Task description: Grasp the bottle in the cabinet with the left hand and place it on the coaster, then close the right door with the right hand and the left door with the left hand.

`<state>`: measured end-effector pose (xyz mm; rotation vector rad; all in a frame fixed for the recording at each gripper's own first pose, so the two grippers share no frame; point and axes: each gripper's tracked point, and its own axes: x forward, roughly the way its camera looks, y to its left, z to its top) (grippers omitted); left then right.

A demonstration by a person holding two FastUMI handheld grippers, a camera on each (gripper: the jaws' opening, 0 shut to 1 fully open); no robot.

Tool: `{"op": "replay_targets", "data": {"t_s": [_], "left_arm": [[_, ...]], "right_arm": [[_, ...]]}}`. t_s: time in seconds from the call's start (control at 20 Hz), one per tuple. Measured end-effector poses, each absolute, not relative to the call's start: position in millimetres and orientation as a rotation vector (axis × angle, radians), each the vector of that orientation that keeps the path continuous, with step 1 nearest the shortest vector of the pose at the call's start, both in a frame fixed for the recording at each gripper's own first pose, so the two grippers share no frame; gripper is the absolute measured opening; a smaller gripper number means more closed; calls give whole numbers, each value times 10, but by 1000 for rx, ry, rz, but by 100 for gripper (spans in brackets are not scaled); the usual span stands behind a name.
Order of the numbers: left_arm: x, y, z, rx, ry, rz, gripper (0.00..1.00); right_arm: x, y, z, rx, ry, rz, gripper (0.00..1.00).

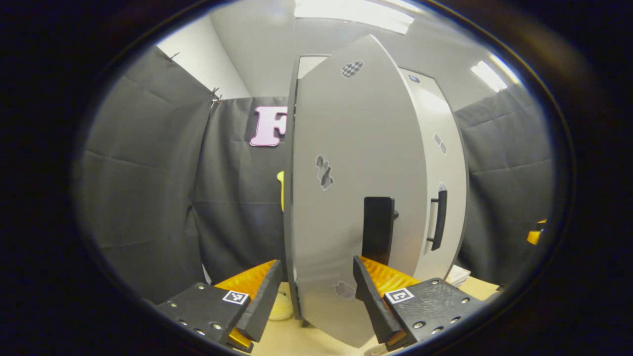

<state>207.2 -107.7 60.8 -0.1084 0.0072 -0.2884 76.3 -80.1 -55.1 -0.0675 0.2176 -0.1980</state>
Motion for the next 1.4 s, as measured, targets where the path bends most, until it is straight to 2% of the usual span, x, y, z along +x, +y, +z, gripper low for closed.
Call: {"op": "replay_targets", "data": {"t_s": [0.1,0.35,0.75,0.85,1.25,1.35,1.4], "left_arm": [[2087,-1253,644,-125,-5,-316,85],[2254,-1656,702,-114,-14,-352,84],[2230,-1714,708,-82,-20,-306,84],[2094,-1649,707,-83,-19,-296,84],[1207,-1145,716,-19,-30,-181,84],[1009,-1030,699,-11,-25,-157,84],[908,-972,698,-6,-23,-151,84]], "right_arm": [[735,-823,-535,-64,215,-198,94],[676,-873,-535,-67,216,-198,96],[662,-782,-460,-41,200,-143,96],[677,-701,-415,-36,187,-111,94],[706,-240,-256,-10,146,76,96],[672,-170,-221,-20,144,94,94],[634,-137,-208,-23,144,101,96]]}}
